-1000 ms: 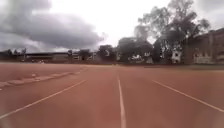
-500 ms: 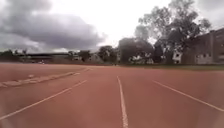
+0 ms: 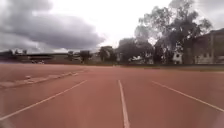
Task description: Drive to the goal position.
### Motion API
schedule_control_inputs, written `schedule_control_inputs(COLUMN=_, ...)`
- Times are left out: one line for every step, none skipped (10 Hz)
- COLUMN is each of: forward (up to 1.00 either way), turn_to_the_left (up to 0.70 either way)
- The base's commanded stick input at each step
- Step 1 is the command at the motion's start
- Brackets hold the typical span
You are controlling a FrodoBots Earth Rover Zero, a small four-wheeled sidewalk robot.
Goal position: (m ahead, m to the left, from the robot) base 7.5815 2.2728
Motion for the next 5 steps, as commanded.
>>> schedule_control_inputs(forward=0.45, turn_to_the_left=0.00)
schedule_control_inputs(forward=0.45, turn_to_the_left=0.00)
schedule_control_inputs(forward=0.45, turn_to_the_left=0.00)
schedule_control_inputs(forward=0.45, turn_to_the_left=0.00)
schedule_control_inputs(forward=0.45, turn_to_the_left=0.00)
